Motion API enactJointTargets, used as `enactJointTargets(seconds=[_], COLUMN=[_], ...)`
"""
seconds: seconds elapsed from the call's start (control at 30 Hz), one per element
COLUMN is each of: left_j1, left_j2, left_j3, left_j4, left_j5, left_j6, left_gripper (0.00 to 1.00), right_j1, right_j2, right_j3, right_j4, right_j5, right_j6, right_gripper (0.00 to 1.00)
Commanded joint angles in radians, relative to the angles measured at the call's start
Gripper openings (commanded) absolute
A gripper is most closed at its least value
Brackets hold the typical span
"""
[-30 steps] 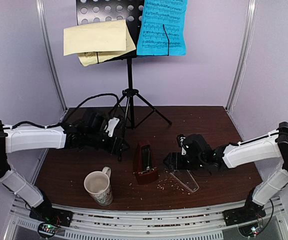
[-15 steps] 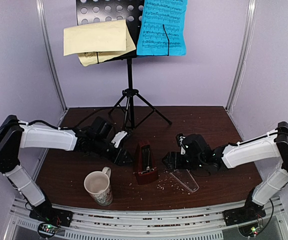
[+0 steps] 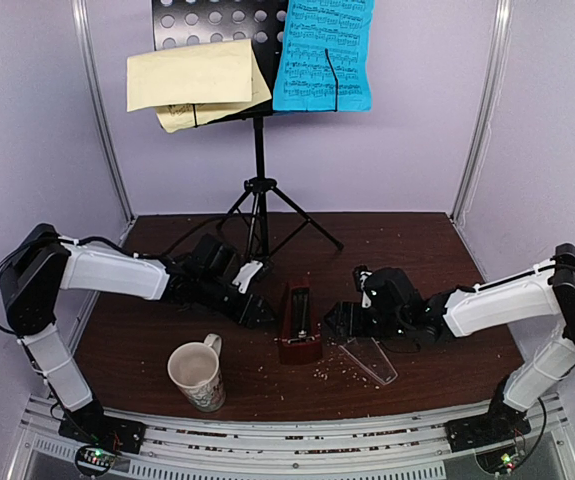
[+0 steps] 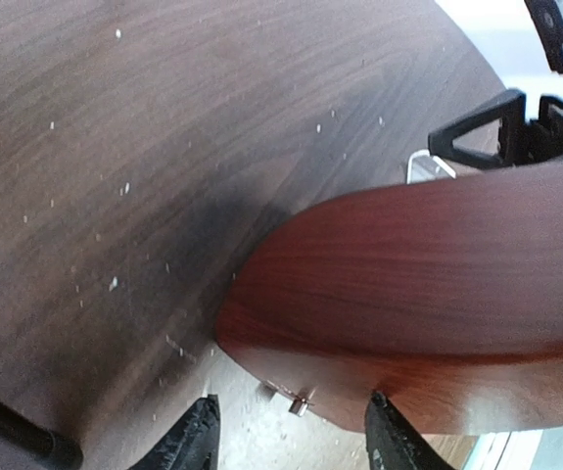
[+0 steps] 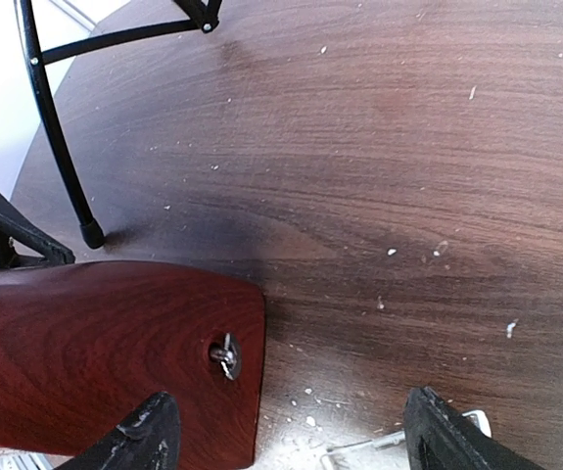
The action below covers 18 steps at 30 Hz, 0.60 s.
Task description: Pack up the instrument practice props
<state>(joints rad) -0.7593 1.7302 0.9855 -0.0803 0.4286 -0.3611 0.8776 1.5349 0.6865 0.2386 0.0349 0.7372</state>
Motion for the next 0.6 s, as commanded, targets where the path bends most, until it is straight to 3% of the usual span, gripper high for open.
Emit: enactJointTargets(seconds=[0.0, 0.37, 0.57], left_j1=[-0.003, -0.009, -0.01], left_j2=[0.035, 0.115, 0.121], left_j3=[0.054, 0.104, 0.104], left_j4=[0.109, 0.258, 0.259], left_j5=[0.026, 0.059, 0.013], left_j6=[-0.038, -0.12, -0.117], left_gripper=[0.54, 0.54, 0.54], right_j1=[0.005, 0.006, 0.005], right_j2=[-0.048, -0.117, -0.123], right_j3=[-0.023, -0.059, -0.06], right_j4=[-0.009, -0.055, -0.075], right_j5=[0.06, 0.124, 0.128], right_j6=[-0.003, -0.008, -0.004], right_gripper=[0.81, 0.81, 0.81])
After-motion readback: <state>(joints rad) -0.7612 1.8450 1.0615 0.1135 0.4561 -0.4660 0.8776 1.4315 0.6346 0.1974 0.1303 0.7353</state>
